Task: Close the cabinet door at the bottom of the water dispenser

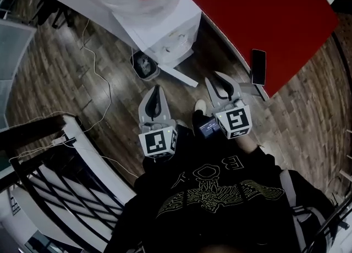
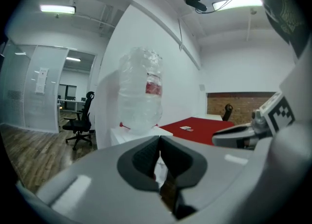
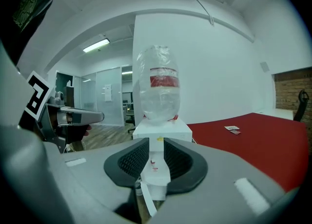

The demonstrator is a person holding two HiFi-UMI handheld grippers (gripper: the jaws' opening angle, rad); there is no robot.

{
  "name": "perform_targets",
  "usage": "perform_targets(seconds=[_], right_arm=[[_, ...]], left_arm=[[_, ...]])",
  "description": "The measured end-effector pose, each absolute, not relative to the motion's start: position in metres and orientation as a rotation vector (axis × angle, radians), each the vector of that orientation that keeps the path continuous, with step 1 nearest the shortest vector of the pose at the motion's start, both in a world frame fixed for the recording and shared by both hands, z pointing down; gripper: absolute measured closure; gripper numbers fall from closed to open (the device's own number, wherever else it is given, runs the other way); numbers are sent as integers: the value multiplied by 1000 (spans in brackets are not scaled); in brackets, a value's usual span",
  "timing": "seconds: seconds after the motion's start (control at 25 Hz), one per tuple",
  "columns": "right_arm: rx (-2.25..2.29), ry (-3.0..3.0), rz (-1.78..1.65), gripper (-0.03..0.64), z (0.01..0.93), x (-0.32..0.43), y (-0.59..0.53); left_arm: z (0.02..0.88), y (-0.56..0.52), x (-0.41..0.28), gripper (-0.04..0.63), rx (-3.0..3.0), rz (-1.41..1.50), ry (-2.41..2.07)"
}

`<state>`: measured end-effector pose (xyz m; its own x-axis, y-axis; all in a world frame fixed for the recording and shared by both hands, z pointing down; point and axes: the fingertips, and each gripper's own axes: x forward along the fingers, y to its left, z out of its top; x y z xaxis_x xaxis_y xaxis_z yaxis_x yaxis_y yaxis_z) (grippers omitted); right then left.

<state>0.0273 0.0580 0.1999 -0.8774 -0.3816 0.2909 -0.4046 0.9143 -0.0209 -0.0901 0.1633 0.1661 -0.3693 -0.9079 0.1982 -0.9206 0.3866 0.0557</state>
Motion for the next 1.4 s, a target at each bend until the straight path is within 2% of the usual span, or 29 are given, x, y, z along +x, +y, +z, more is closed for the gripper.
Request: perform_targets(seconds=[0.24, 0.64, 0.72, 0.8, 1.04, 1.4], right_arm=[[533, -2661, 115, 476, 272, 21, 58], [265, -2442, 85, 402, 506, -12, 66], [211, -2383, 57, 412, 554, -8, 75], [196, -2331, 37, 457, 596, 1, 83], [189, -2185, 41, 457, 700, 19, 93], [183, -2137, 18, 462, 739, 2, 82]], left_arm=[[232, 131, -105, 589, 1641, 146, -2338], [396, 87, -131, 589, 1663, 270, -2227], [422, 89, -133, 589, 1645, 263, -2211], [449, 92, -131, 589, 1631, 243, -2170], [521, 99, -128, 589, 1595, 312, -2118], [545, 86, -124, 589, 1583, 290, -2052]])
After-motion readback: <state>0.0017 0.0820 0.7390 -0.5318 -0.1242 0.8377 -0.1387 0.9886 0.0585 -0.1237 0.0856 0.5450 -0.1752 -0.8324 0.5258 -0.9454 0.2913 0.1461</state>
